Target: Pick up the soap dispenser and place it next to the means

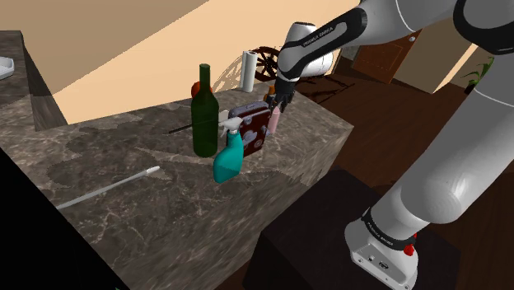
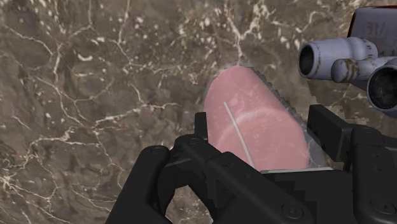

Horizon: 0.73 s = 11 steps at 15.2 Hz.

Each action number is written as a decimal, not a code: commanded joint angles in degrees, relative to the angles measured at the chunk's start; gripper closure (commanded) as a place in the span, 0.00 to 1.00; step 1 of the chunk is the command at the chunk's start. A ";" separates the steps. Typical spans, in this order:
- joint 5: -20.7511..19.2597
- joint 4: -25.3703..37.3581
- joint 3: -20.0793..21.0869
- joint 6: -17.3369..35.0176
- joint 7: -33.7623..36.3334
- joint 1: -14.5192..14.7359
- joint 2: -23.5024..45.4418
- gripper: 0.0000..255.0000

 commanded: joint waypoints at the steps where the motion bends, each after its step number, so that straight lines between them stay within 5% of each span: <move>1: 0.01 -0.03 0.00 0.04 -0.02 -0.01 0.09 1.00; 11: -0.98 2.97 -0.09 -7.42 0.81 0.04 -4.42 1.00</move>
